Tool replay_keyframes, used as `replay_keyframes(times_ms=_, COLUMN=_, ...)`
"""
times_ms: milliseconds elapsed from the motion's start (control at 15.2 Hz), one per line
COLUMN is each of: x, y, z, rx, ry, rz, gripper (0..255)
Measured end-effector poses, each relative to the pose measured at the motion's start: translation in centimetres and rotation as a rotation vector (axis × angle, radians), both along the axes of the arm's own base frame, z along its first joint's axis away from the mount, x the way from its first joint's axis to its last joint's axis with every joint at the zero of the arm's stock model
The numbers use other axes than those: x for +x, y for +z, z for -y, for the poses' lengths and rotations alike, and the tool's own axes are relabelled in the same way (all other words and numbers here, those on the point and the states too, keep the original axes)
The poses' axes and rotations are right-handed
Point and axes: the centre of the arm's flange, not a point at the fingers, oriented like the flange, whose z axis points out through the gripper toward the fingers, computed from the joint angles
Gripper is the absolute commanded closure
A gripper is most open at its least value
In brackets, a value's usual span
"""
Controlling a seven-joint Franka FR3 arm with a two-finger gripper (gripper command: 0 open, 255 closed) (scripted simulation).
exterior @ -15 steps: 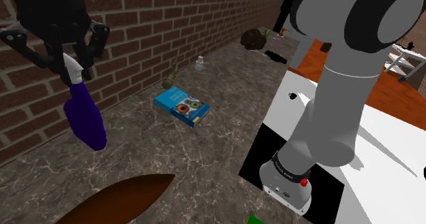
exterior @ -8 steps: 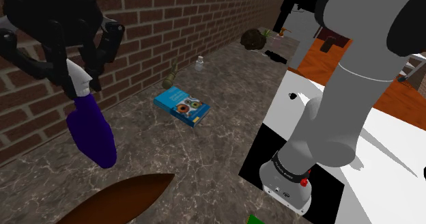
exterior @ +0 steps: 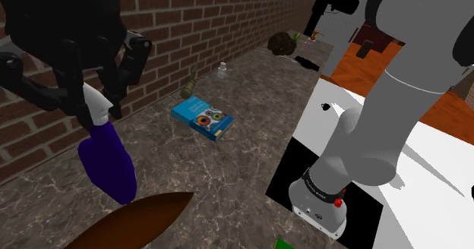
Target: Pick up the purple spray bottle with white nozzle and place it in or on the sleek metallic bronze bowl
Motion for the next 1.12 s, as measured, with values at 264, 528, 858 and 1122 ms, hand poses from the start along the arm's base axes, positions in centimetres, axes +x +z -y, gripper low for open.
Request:
replay_keyframes(times_ms=264, x=-0.1, y=-2.1, z=0.0, rx=0.0, ry=0.0, rz=0.0, gripper=255)
replay_keyframes(times_ms=528, x=-0.1, y=-4.3, z=0.1, rx=0.0, ry=0.0, rz=0.0, gripper=255)
replay_keyframes(times_ms=858, x=-0.2, y=-6.9, z=0.1, rx=0.0, ry=0.0, rz=0.0, gripper=255)
replay_keyframes(times_ms=1122, x=-0.1, y=-9.1, z=0.0, rx=0.0, ry=0.0, rz=0.0, gripper=255)
